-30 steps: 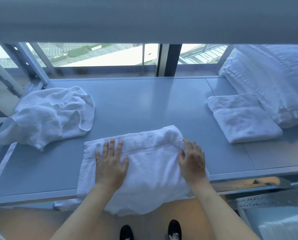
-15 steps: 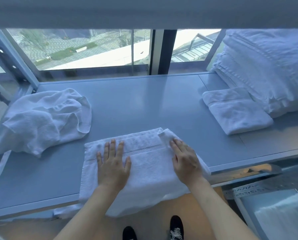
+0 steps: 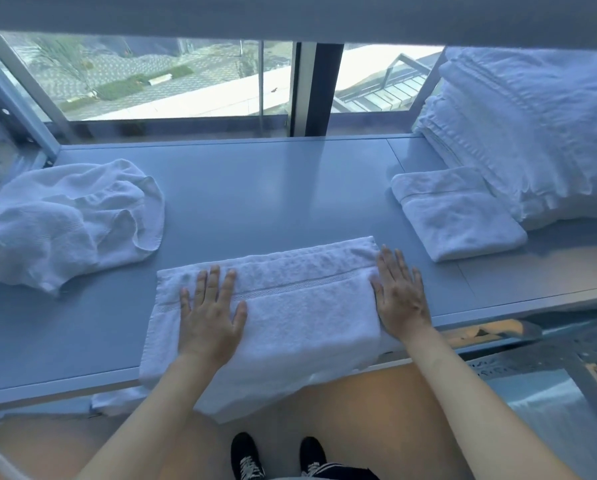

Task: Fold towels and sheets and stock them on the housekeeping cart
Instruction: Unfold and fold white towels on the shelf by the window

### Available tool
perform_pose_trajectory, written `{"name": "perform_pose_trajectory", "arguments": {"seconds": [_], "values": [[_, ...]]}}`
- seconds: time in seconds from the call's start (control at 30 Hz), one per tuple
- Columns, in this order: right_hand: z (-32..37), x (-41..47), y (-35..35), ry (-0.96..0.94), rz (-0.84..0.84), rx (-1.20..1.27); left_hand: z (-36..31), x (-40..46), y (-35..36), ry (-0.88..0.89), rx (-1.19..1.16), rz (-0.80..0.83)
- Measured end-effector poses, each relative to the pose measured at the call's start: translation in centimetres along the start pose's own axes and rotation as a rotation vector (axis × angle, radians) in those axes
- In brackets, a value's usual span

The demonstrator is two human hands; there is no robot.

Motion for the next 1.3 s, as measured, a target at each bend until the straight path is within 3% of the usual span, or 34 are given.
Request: {"name": "perform_pose_trajectory", "arguments": {"seconds": [0.1, 0.4, 0.6, 0.87, 1.03, 1.17, 1.3], "values": [[-0.2, -2.8, -0.9, -0.247, 0.047, 0.11, -1.1, -1.9, 0.3, 0.024, -0.012, 0.012], [-5.7, -8.4, -3.2, -0.207, 0.03, 0.183, -4.3, -8.3, 2.0, 0.033, -0.006, 0.033], [-4.0, -2.4, 0.8, -0.05, 0.12, 0.164, -4.8, -0.9, 2.1, 0.001, 0.005, 0.029], [-2.6, 8.2, 3.3, -0.188, 0.138, 0.124, -2.4, 11.3, 2.2, -0.012, 0.012, 0.002], [-2.4, 11.1, 4.0, -0.169, 0.165, 0.104, -2.7, 14.2, 1.9, -0.009, 0.014, 0.004], [-2.7, 10.8, 4.0, -0.16, 0.172, 0.093, -5.4, 11.6, 0.5, 0.004, 0.112, -0.076], [-3.0, 10.4, 4.0, -0.156, 0.172, 0.084, -8.5, 3.3, 0.1, 0.018, -0.013, -0.061]]}}
Point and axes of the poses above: each hand's wrist, its own x-axis towards the middle knuckle, its own y-axis out of the palm, z = x × y, the point moved 7 cm from there along x, towards the middle knuckle, and after that the axes turned 9 degrees about -z, right-handed, at the moved point
